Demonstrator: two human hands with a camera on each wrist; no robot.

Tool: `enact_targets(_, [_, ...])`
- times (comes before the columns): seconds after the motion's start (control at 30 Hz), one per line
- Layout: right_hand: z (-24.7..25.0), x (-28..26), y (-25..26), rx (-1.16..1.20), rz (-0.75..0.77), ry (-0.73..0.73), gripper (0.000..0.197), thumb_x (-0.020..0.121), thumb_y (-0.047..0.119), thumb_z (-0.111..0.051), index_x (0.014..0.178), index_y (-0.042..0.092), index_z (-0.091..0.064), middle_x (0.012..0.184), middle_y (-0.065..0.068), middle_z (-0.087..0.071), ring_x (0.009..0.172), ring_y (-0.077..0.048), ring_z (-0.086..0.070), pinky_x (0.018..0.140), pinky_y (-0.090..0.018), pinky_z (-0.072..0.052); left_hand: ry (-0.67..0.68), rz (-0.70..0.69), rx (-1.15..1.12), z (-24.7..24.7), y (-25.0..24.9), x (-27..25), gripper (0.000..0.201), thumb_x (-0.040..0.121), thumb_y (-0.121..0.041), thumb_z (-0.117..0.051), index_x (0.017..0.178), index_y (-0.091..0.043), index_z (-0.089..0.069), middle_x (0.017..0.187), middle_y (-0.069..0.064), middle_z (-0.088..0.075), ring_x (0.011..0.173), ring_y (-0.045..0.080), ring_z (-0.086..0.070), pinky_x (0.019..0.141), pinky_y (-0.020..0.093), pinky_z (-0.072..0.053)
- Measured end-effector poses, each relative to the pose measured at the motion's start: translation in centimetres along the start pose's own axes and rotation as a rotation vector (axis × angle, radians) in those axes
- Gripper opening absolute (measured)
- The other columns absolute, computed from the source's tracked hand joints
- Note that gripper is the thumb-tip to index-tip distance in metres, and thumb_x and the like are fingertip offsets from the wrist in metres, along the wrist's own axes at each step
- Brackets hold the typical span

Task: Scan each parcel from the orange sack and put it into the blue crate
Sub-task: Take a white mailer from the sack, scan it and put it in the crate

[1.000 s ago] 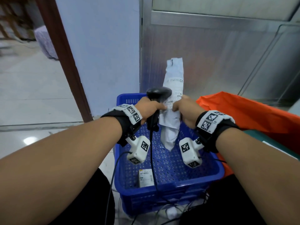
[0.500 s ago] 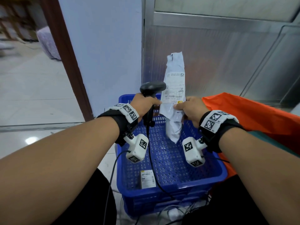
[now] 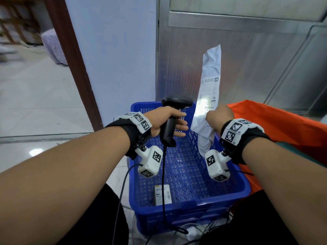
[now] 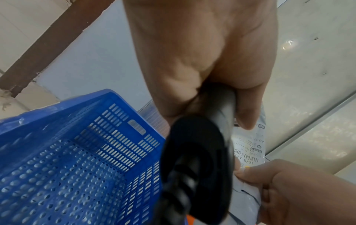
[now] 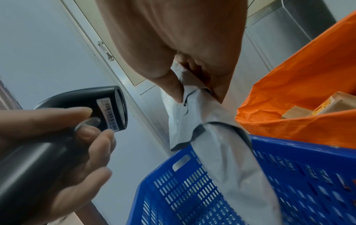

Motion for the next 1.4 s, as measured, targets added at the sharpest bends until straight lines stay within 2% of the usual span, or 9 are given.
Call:
enact_targets(0.1, [0.1,-0.1,-0.3,-0.039,-0.021,-0.004,0.018,0.094,0.008,-0.05,0.107,0.003,-0.061,0.094,-0.011,-0.058,0.079,-0.026,-0.055,0.048,-0.027,-0.035,0.033,0.022,0.028,-0.5,0.3,0.0,0.009,0.099,-0.011,-0.062,0.101,-0.003,-0.06,0.081,0.013,-0.069,0.075,0.023,-0.072,0.08,0.047,-0.063])
enact_targets(0.27, [0.3,-0.2,-0.6,-0.075,-0.028,0.011,0.009,0.094,0.008,-0.05,0.1,0.006,-0.056,0.094,-0.011,-0.058,0.082,-0.027,-0.056,0.062,-0.031,-0.042,0.059,0.033,0.051,-1.2,0.4,-0.2,0.008,0.099,-0.011,-0.061,0.101,-0.004,-0.06,0.08,0.011,-0.07,0.077,0.022,-0.072,0.08,0.046,-0.063])
enact_targets(0.37, [0.5,-0.3,-0.9,-0.084,-0.045,0.013,0.004,0.094,0.007,-0.05,0.092,0.006,-0.053,0.079,-0.007,-0.055,0.066,-0.021,-0.051,0.054,-0.028,-0.038,0.073,0.039,0.065,-1.5,0.4,-0.3,0.006,0.099,-0.011,-0.06,0.096,-0.006,-0.059,0.08,0.011,-0.069,0.079,0.022,-0.072,0.082,0.045,-0.062])
enact_targets(0.53, [0.4,-0.4,-1.8,-0.127,-0.097,0.051,0.021,0.096,0.009,-0.051,0.075,0.01,-0.049,0.072,-0.005,-0.051,0.061,-0.018,-0.049,0.06,-0.03,-0.043,0.068,0.045,0.101,-1.5,0.8,-0.1,0.007,0.098,-0.014,-0.062,0.098,-0.007,-0.059,0.08,0.01,-0.069,0.082,0.023,-0.072,0.088,0.047,-0.06])
enact_targets(0.63, [0.5,-0.1,-2.4,-0.169,-0.119,0.062,0.013,0.096,0.012,-0.052,0.084,0.009,-0.055,0.076,-0.006,-0.056,0.065,-0.02,-0.054,0.061,-0.031,-0.047,0.065,0.045,0.109,-1.3,0.8,0.0,0.008,0.099,-0.014,-0.062,0.097,-0.007,-0.059,0.081,0.01,-0.069,0.082,0.023,-0.073,0.089,0.048,-0.06])
enact_targets(0.77, [1.5,0.0,-3.4,-0.195,-0.145,0.039,0.01,0.096,0.015,-0.054,0.096,0.007,-0.059,0.097,-0.012,-0.065,0.084,-0.029,-0.063,0.078,-0.038,-0.055,0.087,0.045,0.113,-1.3,0.8,0.0,0.008,0.099,-0.015,-0.061,0.098,-0.007,-0.059,0.08,0.009,-0.069,0.085,0.023,-0.073,0.091,0.049,-0.059])
enact_targets(0.97, [2.7,0.3,-5.2,-0.149,-0.186,0.039,0.011,0.096,0.014,-0.057,0.103,0.007,-0.062,0.084,-0.013,-0.063,0.074,-0.027,-0.062,0.077,-0.038,-0.054,0.107,0.06,0.124,-1.5,1.0,-0.3,0.01,0.099,-0.014,-0.061,0.093,-0.005,-0.061,0.08,0.009,-0.068,0.088,0.025,-0.072,0.092,0.05,-0.059])
enact_targets(1.17, [3.3,0.3,-5.7,-0.146,-0.192,0.038,0.013,0.094,0.011,-0.059,0.104,0.003,-0.063,0.102,-0.017,-0.069,0.093,-0.035,-0.067,0.092,-0.046,-0.056,0.12,0.065,0.129,-1.5,1.1,-0.3,0.01,0.099,-0.014,-0.062,0.095,-0.005,-0.062,0.08,0.009,-0.068,0.093,0.026,-0.071,0.096,0.053,-0.057])
enact_targets(1.4, [2.8,0.8,-5.7,-0.131,-0.166,0.034,0.005,0.093,0.011,-0.059,0.096,0.009,-0.062,0.088,-0.01,-0.064,0.074,-0.026,-0.061,0.075,-0.037,-0.055,0.129,0.062,0.125,-1.5,1.1,-0.3,0.009,0.099,-0.014,-0.061,0.099,-0.005,-0.062,0.08,0.009,-0.068,0.094,0.027,-0.07,0.099,0.055,-0.055])
Point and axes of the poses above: each hand's wrist, its own x-axis towards the middle knuckle, its own z-axis out of the back of the hand, y = z × x, the point moved 10 cm from there along x, towards the middle knuckle
